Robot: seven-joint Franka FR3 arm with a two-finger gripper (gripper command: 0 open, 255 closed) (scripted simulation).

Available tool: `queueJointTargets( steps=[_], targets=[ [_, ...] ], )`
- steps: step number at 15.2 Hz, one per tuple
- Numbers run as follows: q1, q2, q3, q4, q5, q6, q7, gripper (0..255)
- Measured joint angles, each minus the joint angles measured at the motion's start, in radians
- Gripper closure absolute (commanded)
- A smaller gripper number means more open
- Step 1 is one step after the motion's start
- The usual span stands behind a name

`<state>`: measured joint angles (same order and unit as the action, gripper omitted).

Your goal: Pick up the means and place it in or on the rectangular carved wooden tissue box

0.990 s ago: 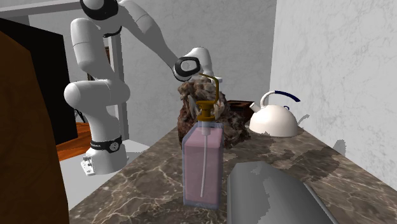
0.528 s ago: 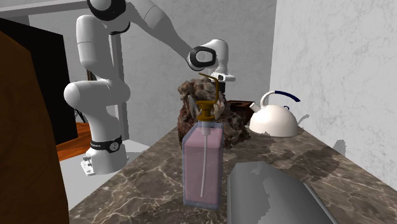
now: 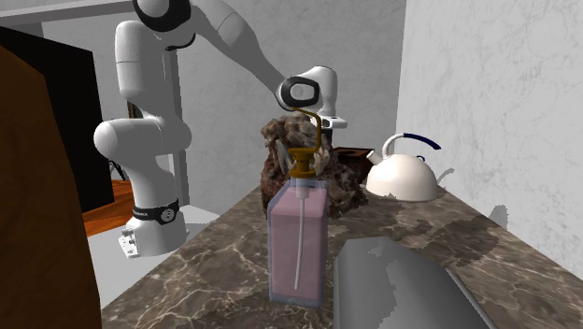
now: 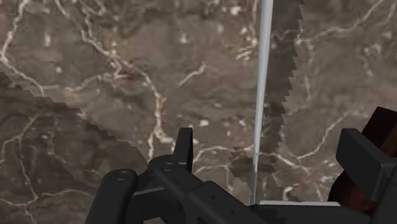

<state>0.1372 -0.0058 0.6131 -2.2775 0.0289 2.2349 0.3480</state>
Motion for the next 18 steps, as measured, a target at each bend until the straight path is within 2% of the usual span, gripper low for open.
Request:
queueJointTargets(
  steps=[4, 5, 15, 18],
  targets=[
    [-0.001, -0.003, -0.003, -0.009, 0.003, 0.004, -0.001, 0],
    [-0.001, -0.005, -0.004, -0.010, 0.004, 0.002, -0.002, 255],
    [0.002, 0.001, 0.000, -0.014, 0.005, 0.003, -0.003, 255],
    [0.003, -0.013, 0.001, -0.001, 0.015, -0.022, -0.006, 255]
  ],
)
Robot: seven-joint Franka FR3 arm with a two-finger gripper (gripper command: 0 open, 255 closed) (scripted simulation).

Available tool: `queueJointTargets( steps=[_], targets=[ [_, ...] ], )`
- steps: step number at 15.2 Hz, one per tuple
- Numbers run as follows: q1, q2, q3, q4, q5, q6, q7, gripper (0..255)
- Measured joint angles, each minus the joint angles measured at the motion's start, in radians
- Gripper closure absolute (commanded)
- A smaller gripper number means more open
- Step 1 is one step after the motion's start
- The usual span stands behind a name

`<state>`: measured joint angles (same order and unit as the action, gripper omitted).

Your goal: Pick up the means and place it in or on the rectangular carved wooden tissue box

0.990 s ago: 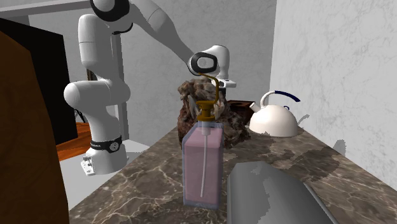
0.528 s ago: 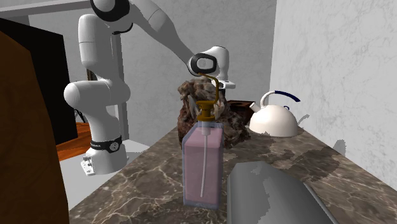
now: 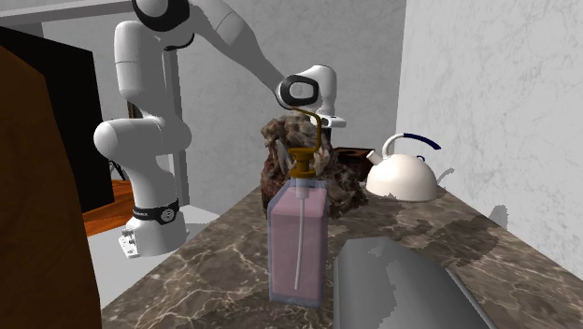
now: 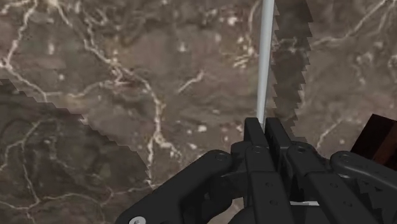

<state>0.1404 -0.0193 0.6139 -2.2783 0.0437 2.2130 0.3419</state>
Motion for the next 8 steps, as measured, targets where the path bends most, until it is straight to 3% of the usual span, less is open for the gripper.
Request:
queueJointTargets(
  steps=[8],
  targets=[
    [-0.002, -0.068, -0.009, 0.051, 0.041, -0.109, -0.032, 255]
  ],
)
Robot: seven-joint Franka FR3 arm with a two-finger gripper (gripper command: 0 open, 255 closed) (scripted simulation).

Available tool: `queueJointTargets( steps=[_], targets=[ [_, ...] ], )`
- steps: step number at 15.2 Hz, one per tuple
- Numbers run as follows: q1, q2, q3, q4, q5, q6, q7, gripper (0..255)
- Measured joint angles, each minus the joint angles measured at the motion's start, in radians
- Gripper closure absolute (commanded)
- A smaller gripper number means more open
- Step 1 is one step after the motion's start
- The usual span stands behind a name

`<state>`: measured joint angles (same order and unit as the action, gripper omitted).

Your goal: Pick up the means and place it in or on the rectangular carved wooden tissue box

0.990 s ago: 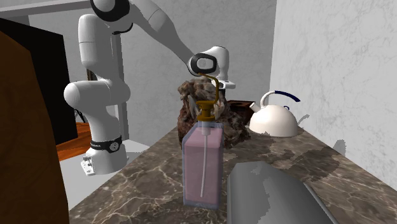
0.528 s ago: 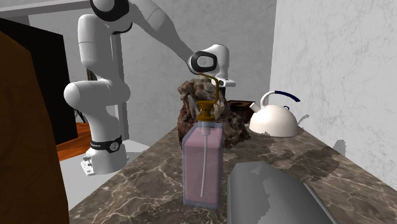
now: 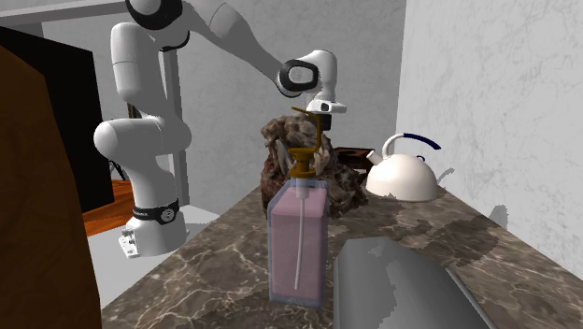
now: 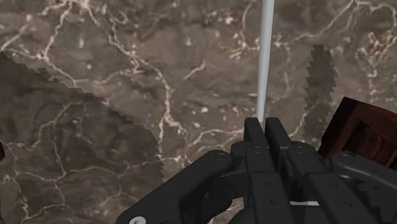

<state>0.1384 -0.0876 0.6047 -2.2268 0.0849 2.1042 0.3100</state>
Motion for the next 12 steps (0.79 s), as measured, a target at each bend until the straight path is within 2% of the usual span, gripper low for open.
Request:
queueJointTargets(
  steps=[12],
  targets=[
    [-0.001, -0.067, -0.017, 0.110, 0.031, -0.169, -0.022, 255]
  ],
)
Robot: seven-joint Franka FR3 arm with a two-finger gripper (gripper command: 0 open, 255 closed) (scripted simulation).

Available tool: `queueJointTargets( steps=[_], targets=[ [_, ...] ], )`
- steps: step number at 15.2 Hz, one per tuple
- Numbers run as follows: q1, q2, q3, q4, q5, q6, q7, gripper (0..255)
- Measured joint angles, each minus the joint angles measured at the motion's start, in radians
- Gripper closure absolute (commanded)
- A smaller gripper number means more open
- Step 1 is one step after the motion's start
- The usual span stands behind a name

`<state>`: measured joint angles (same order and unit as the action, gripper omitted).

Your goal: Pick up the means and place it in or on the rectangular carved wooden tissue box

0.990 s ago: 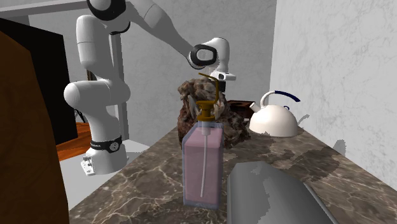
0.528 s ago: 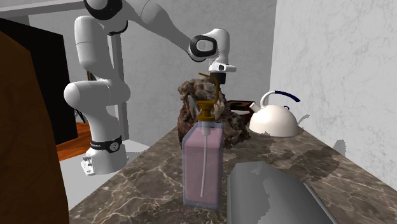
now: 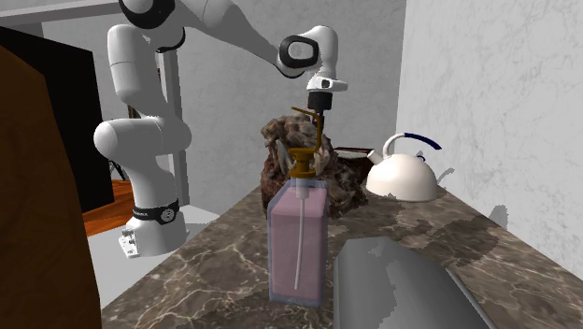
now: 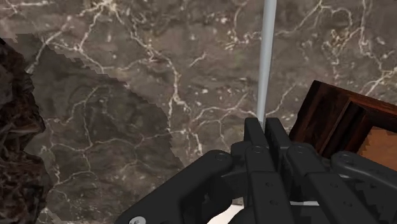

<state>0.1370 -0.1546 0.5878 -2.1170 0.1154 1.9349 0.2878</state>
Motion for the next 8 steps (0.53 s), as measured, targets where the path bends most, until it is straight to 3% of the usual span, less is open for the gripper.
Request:
queueJointTargets(
  steps=[8],
  targets=[
    [-0.003, -0.026, -0.012, 0.084, 0.008, -0.105, -0.007, 255]
  ],
)
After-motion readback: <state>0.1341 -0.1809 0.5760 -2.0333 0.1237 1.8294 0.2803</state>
